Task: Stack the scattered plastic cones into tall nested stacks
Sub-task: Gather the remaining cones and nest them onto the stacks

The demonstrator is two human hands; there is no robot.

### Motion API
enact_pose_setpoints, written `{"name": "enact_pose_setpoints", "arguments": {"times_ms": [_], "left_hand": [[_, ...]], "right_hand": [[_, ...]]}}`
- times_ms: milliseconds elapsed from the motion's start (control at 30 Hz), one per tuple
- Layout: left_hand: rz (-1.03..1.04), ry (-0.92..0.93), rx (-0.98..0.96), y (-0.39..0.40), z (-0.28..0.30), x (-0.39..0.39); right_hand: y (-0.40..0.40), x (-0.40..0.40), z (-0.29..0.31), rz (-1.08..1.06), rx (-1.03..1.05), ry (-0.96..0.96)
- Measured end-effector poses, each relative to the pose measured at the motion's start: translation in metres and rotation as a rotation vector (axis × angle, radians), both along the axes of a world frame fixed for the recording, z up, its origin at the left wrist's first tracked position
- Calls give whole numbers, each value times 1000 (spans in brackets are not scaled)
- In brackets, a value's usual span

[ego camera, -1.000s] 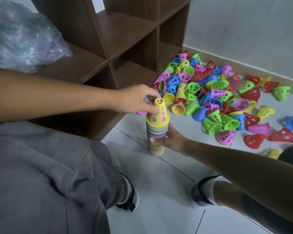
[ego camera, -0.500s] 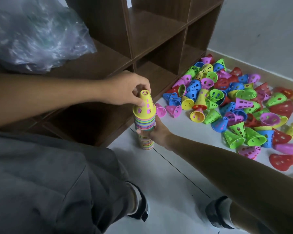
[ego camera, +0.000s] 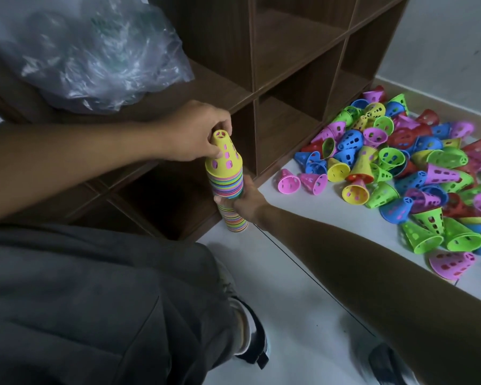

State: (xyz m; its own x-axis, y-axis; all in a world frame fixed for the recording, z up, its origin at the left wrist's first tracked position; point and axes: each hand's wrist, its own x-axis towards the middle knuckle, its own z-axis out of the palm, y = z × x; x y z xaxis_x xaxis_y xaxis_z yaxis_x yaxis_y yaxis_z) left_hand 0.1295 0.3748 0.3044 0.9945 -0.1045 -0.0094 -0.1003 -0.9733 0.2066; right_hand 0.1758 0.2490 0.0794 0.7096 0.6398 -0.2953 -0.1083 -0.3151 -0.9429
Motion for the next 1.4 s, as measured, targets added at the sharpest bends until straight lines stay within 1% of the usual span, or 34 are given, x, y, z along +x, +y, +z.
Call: {"name": "enact_pose_setpoints", "arguments": {"times_ms": [133, 233, 367, 467, 633, 767, 900, 1100, 1233, 1400], "left_hand": [[0, -11, 74, 1, -1, 4], [-40, -13, 69, -7, 2, 5], [-94, -37, 110, -18, 5, 4], [-134, -48, 133, -26, 8, 7], [-231, -66, 118, -53, 9, 14], [-339, -38, 96, -86, 4, 26], [-386, 19, 57, -114, -2, 42], [-380, 132, 14, -139, -33, 76], [-421, 203, -12, -157, -61, 99], [-477, 272, -36, -181, -103, 130]], "right_hand": [[2, -1, 2, -5, -19, -10], [-1, -2, 3, 2, -42, -22], [-19, -7, 6, 33, -51, 35], [-42, -14, 18, 60, -95, 62], [-93, -21, 52, 81, -245, 99], [-151, -11, 85, 131, -387, -10], [-217, -1, 106, 155, -557, -101], [-297, 27, 129, 134, -674, -156], [-344, 45, 125, 102, -748, -179], [-388, 61, 111, 80, -777, -169]]}}
